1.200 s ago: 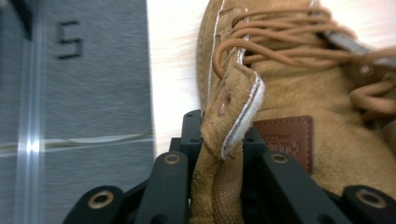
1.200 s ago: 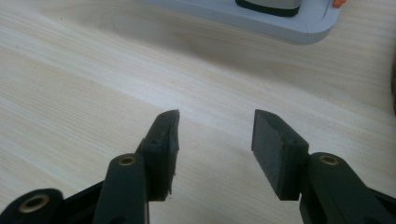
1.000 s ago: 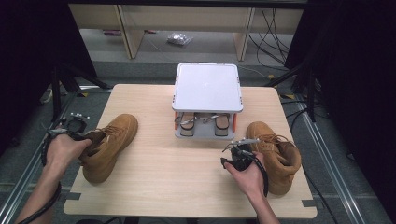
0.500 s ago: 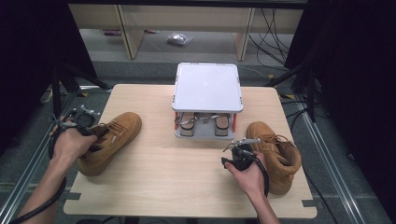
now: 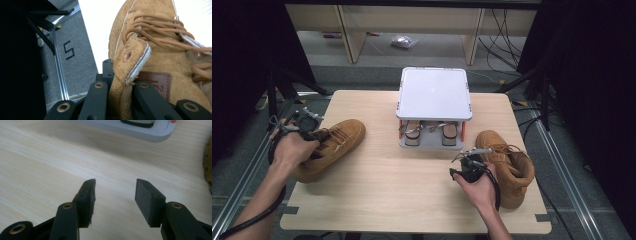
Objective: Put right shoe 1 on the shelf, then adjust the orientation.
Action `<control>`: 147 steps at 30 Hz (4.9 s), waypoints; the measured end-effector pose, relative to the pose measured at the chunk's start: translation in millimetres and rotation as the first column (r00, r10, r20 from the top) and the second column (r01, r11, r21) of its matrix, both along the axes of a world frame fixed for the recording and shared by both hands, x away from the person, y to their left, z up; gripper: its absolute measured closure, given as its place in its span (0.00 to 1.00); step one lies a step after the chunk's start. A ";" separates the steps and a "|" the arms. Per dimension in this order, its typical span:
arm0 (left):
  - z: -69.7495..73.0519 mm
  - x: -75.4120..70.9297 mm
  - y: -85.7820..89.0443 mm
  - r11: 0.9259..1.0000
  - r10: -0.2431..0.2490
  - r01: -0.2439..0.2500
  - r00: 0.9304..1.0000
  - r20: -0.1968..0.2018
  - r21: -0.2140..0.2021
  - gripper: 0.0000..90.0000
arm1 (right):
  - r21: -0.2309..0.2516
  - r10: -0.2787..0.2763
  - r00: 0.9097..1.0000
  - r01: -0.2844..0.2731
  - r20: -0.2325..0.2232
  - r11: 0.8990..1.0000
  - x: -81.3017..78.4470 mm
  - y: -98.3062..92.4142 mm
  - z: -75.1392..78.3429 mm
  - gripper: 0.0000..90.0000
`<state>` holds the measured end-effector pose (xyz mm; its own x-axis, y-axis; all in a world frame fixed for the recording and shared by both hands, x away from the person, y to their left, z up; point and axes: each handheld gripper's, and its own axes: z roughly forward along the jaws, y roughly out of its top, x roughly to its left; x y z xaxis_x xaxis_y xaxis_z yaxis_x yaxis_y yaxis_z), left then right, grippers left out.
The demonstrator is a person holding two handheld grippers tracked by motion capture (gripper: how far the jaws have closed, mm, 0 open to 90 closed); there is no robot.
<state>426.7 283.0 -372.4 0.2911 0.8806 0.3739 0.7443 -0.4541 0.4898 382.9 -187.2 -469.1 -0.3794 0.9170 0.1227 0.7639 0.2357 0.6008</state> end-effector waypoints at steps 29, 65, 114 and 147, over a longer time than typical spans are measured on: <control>34.2 21.7 -16.5 0.998 0.043 -0.042 0.998 0.036 -0.038 0.94 | 0.013 -0.004 1.000 0.004 -0.006 1.000 3.2 -3.8 1.7 0.57; 69.2 47.4 -43.5 1.000 0.006 -0.004 0.998 0.061 -0.029 0.94 | 0.010 0.013 1.000 -0.013 0.007 1.000 9.7 -1.4 4.0 0.57; 109.7 64.4 -69.5 0.999 -0.011 0.017 0.989 0.145 -0.040 0.94 | 0.007 -0.005 1.000 0.005 -0.004 1.000 8.3 -2.0 2.4 0.56; 136.2 74.5 -90.2 0.998 -0.042 0.050 0.982 0.186 -0.042 0.94 | 0.011 0.006 1.000 -0.006 -0.008 1.000 8.5 -3.6 -1.4 0.56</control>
